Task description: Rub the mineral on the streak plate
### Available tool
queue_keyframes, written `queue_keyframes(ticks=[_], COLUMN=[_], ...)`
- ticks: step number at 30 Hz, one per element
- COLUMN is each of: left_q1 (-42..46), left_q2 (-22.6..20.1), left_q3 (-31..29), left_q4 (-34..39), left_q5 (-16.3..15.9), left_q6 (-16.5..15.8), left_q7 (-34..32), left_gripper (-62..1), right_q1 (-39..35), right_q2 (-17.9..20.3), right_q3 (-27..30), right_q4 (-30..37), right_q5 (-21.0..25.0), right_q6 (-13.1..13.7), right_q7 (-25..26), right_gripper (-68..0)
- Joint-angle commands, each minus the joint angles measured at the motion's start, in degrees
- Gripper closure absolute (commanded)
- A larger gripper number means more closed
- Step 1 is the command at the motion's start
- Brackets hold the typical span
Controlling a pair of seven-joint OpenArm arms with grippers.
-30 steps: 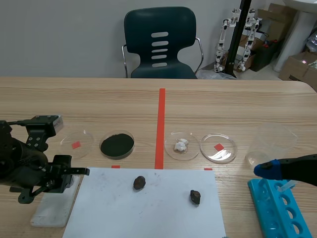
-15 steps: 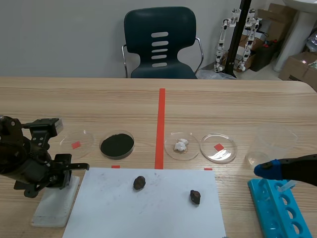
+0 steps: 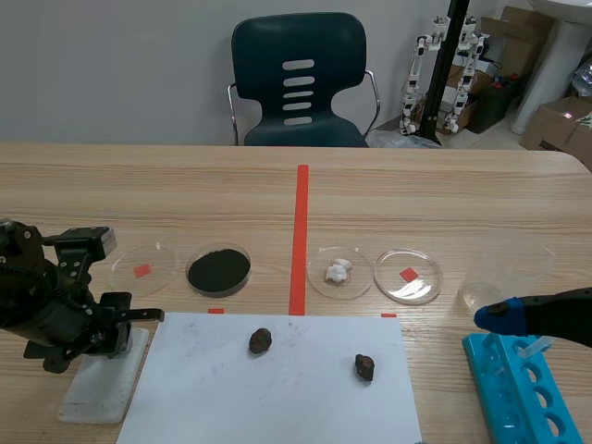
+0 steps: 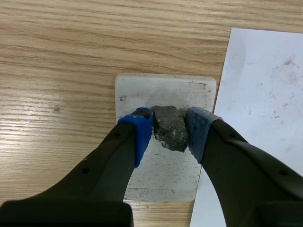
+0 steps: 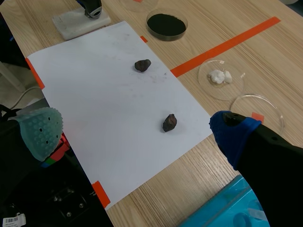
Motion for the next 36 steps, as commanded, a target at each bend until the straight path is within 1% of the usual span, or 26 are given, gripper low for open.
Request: queue_keyframes(ticks=[1, 5, 10, 13, 14, 16, 20, 24, 28, 33, 34, 36], left_q1=[-0.96, -0.94, -0.94, -0.94, -0.92, -0.94, -0.96, -1.09, -1.31, -1.92, -1.92, -1.9], left_q2=[-0.02, -0.04, -0.02, -0.02, -0.02, -0.04, -0.09, -0.7, -1.33, -1.31, -1.31, -1.31], left_q3=[-0.09, -0.09, -0.09, -0.09, -0.09, -0.09, -0.04, 1.05, 3.17, 4.42, 4.44, 4.44], left_q4=[0.09, 0.09, 0.09, 0.09, 0.09, 0.09, 0.09, 0.09, 0.07, 0.07, 0.07, 0.07], left_q5=[-0.02, -0.52, -5.2, -6.47, -6.43, -5.66, -1.97, 2.6, 5.75, 5.62, 4.74, 1.64], left_q6=[-0.11, -0.17, -3.08, -3.56, -3.58, -3.56, -2.91, -0.22, 1.27, 1.42, 1.4, 1.27], left_q7=[-0.11, -0.02, 0.0, 0.04, 0.07, 0.04, 0.37, 2.16, 2.64, 2.56, 2.4, 1.9], left_gripper=[-14.1, -14.1, -14.1, -14.1, -14.1, -14.1, -14.1, -14.1, -14.1, -14.1, -14.1, -14.1], right_q1=[0.07, 0.07, 0.07, 0.07, 0.07, 0.07, 0.07, 0.07, 0.07, 0.07, 0.07, 0.07], right_q2=[0.74, 0.74, 0.74, 0.74, 0.74, 0.74, 0.74, 0.74, 0.74, 0.74, 0.74, 0.74], right_q3=[0.07, 0.07, 0.07, 0.07, 0.07, 0.07, 0.07, 0.07, 0.07, 0.07, 0.07, 0.07], right_q4=[0.17, 0.17, 0.17, 0.17, 0.17, 0.17, 0.17, 0.17, 0.17, 0.17, 0.17, 0.17], right_q5=[0.63, 0.63, 0.63, 0.63, 0.63, 0.63, 0.63, 0.63, 0.63, 0.66, 0.66, 0.66], right_q6=[0.0, 0.0, 0.0, 0.0, 0.0, 0.0, 0.0, 0.0, 0.0, 0.0, 0.0, 0.0], right_q7=[0.66, 0.66, 0.66, 0.66, 0.66, 0.66, 0.66, 0.66, 0.66, 0.66, 0.66, 0.66], right_gripper=[-67.9, -67.9, -67.9, -67.9, -67.9, -67.9, -67.9, -67.9, -67.9, -67.9, -67.9, -67.9])
